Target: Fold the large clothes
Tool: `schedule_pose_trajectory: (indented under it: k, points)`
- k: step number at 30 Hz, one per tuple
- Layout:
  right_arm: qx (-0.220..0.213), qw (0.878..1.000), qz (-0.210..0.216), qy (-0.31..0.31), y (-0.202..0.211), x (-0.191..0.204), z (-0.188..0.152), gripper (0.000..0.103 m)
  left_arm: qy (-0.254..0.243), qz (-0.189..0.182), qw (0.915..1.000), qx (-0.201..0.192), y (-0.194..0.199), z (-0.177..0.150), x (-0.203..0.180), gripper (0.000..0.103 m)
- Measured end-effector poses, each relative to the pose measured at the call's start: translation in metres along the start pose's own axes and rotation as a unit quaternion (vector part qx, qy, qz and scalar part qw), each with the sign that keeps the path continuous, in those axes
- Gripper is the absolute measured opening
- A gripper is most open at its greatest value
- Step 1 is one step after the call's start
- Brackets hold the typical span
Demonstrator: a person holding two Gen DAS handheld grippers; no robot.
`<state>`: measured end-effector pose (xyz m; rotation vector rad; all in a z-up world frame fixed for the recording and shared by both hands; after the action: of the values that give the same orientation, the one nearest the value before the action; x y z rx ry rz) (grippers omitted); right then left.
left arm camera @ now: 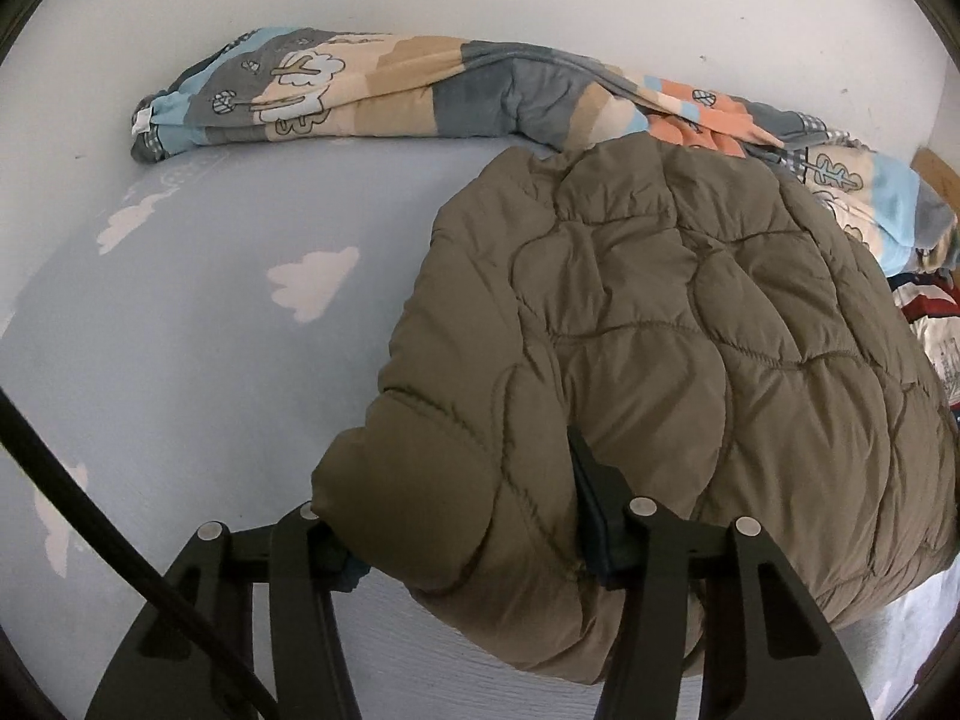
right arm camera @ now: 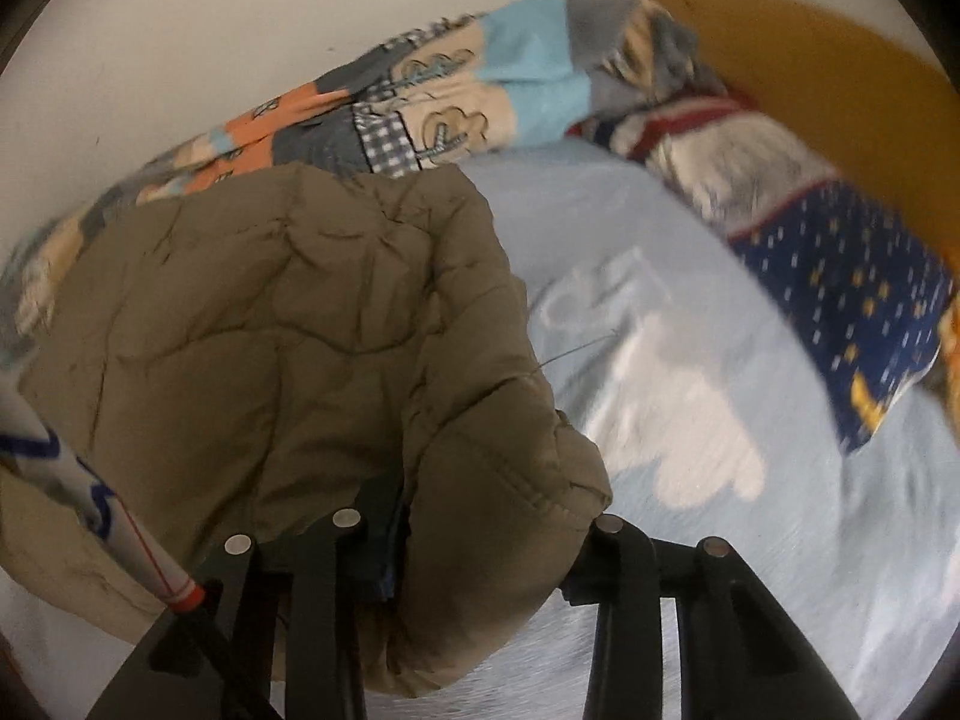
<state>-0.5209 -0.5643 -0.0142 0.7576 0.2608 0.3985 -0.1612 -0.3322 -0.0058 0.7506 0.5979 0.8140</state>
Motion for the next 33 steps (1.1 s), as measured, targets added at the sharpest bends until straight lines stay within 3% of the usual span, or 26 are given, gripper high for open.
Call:
schedule_pose_trajectory:
  k: [18, 33]
  points:
    - [-0.042, 0.998, -0.003, 0.037, 0.038, 0.01, 0.019, 0.035, -0.018, 0.006, 0.9994, -0.03, 0.03, 0.008, -0.006, 0.047]
    - [-0.065, 0.997, 0.012, 0.048, 0.077, 0.012, 0.029, 0.033, -0.006, -0.018, 0.9993, -0.031, 0.059, 0.017, -0.005, 0.045]
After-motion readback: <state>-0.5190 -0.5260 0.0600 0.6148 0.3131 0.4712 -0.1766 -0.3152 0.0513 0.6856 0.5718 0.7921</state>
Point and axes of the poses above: each gripper's, at about its wrist camera, not at the fingertips, and y roughly against the way its jaws point, x to its left, z to its top, the point moved 10 cm from there along -y, roughly the way its jaws point, and after that the axes turned 7 degrees about y, right-handed, at the moved point
